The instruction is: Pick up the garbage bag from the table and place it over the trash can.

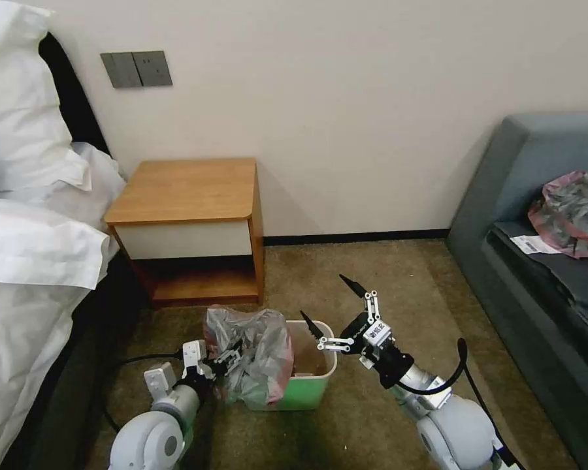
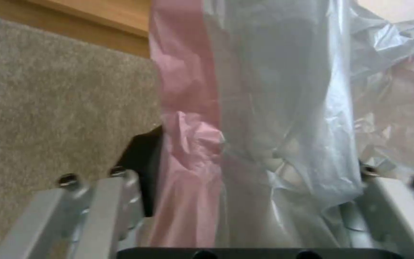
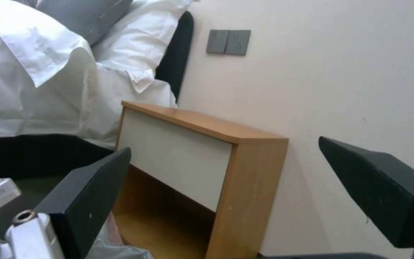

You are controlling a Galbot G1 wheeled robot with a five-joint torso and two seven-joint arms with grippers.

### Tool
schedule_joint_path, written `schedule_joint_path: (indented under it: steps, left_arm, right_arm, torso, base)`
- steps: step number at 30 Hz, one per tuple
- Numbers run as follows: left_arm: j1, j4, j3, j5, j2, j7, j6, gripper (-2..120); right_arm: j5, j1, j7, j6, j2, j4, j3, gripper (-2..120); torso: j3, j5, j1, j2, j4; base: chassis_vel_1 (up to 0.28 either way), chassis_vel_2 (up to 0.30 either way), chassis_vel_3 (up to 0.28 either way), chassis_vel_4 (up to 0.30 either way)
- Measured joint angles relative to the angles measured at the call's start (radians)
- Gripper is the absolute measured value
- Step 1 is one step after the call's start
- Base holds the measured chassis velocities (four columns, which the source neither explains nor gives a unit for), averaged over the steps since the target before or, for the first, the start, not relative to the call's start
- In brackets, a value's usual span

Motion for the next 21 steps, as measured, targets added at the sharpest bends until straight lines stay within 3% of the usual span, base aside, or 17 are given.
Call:
schedule_joint_path:
  steps: [11,15,21]
  left_arm:
    - [0.009,-0.001,0.018,0.023,-0.011,0.003,-0.002,17]
    - [0.016,-0.003,0.017,0.039,-0.013,0.004,-0.007,9]
    - [0.038,-0.020,0.010,0.067,-0.017,0.004,-0.030,9]
  right_arm:
    - [0.002,-0.003,0.000,0.002,0.000,0.005,0.002,100]
    - [0.003,-0.002,0.001,0.002,-0.001,0.007,0.003,100]
    - [0.003,-0.001,0.008,0.002,0.002,0.011,-0.001,100]
  torso:
    - [0.000,0.0001,0.000,0.000,0.0001]
    - [0.000,0.0000,0.000,0.000,0.0001]
    - [0.000,-0.0008,0.000,0.000,-0.0001]
  base:
    - [0.000,0.000,0.000,0.000]
    - [0.000,0.000,0.000,0.000]
    - [0.000,0.000,0.000,0.000]
